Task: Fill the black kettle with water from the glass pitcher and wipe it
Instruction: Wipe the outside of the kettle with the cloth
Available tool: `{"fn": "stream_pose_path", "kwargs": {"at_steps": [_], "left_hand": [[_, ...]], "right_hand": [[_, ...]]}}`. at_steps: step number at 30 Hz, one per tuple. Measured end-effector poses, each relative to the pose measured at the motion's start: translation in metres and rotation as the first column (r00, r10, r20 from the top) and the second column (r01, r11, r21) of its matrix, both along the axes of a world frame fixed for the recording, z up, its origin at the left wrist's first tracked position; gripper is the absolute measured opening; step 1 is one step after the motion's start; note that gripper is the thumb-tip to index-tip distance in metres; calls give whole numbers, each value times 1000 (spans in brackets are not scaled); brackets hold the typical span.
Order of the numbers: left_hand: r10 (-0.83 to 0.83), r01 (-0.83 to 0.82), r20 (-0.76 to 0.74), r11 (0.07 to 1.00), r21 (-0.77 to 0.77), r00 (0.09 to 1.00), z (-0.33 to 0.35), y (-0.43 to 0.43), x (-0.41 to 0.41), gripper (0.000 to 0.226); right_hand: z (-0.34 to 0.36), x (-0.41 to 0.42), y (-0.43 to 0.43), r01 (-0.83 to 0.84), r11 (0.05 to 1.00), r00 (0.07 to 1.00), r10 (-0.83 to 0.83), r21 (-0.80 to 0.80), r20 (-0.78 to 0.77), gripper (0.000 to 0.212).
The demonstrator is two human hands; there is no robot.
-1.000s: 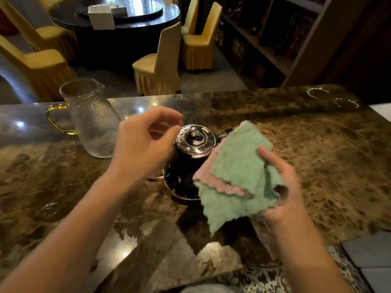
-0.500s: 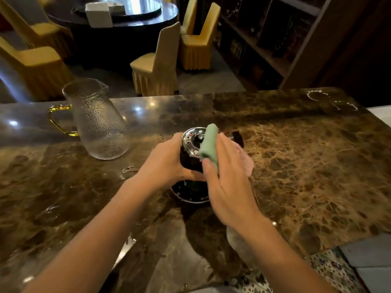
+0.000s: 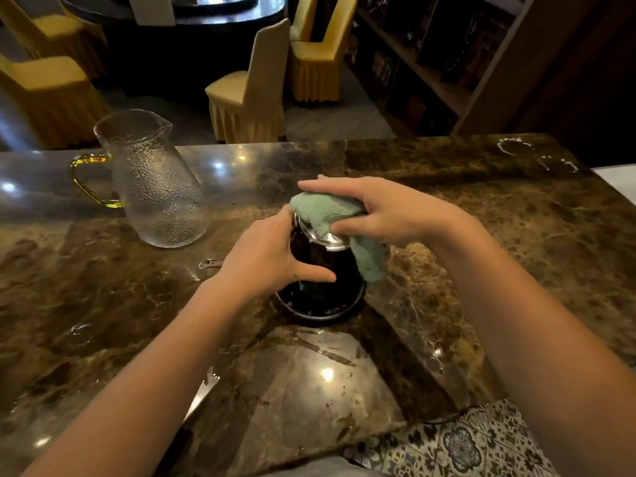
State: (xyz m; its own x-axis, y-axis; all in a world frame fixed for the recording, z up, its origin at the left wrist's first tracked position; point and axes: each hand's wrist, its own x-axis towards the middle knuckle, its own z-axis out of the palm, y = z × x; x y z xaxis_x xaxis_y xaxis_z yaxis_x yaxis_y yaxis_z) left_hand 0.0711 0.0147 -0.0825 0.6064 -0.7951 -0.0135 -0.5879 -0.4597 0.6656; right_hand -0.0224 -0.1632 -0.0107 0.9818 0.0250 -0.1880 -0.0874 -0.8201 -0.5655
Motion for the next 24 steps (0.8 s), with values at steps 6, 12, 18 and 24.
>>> {"fn": "stream_pose_path", "kwargs": {"at_steps": [6, 12, 18, 24], "left_hand": [[18, -18, -10, 1000, 4, 1000, -1, 0, -4, 106], [12, -12, -42, 1000, -1, 999, -1, -1, -4, 98], [-2, 2, -32, 1000, 13, 999, 0, 0, -2, 108], [2, -1, -19, 1000, 15, 1000, -1, 1, -3, 111]], "right_hand": [[-19, -25, 3, 171, 940, 957, -230, 294, 179, 62], [-39, -17, 42, 309, 899, 841, -411, 312, 352, 42], [0, 3, 11, 35, 994, 994, -46, 108, 96, 43], [13, 9, 8, 86, 930, 992, -46, -358, 120, 60]]}}
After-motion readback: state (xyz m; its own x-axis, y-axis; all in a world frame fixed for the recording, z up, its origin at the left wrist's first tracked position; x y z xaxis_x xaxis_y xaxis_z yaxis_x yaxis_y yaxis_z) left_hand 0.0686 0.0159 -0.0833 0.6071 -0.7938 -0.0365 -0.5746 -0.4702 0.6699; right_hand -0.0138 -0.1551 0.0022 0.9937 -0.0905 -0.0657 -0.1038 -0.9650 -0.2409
